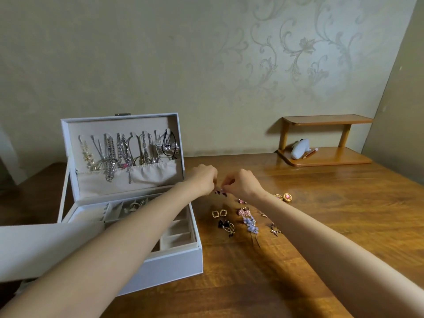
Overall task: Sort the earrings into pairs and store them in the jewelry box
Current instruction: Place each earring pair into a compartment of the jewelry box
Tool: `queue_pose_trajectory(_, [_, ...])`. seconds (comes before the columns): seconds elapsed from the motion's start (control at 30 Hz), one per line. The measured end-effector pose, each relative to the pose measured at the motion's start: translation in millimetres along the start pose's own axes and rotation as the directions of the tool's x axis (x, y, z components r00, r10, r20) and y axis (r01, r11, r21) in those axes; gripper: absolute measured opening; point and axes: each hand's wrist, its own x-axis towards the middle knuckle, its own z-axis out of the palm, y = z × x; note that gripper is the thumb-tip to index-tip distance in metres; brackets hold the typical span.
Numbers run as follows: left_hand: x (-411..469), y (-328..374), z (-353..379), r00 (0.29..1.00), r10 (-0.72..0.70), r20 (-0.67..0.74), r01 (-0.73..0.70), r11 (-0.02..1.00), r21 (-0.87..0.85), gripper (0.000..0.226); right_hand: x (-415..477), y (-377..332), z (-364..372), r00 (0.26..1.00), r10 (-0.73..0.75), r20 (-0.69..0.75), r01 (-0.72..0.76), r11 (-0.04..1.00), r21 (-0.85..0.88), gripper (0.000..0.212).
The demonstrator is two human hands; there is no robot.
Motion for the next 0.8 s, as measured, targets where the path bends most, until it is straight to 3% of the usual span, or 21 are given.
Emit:
queue_pose_trajectory(0.2, [-26,-19,-31,0.999,-0.005,-0.042,-0.006,0.963,-0.268,0.000,-11,-24,-19,0.998,-0.064,-0.006,0.064,0.988,0.140,0.014])
queue_pose_trajectory(0.3, [-41,-34,-44,0.999,-0.014,-0.042,-0.001,0.941,-0.339,0.006,-17,-43,-18,0.996,-0.094,-0.009,0.094,0.979,0.181,0.017])
queue_pose_trajectory(0.5, [-63,-72,-60,0.998,-0.044,-0.042,0.027,0.942,-0.335,0.027,-26,-84,-3,0.987,-0.159,0.009,0.153,0.962,0.226,0.017])
queue_pose_trajectory(0.8, [-96,-127,-78,0.988,-0.151,-0.020,0.146,0.974,-0.173,0.018,-30,-138,29,0.963,-0.259,0.070,0.233,0.937,0.262,0.023])
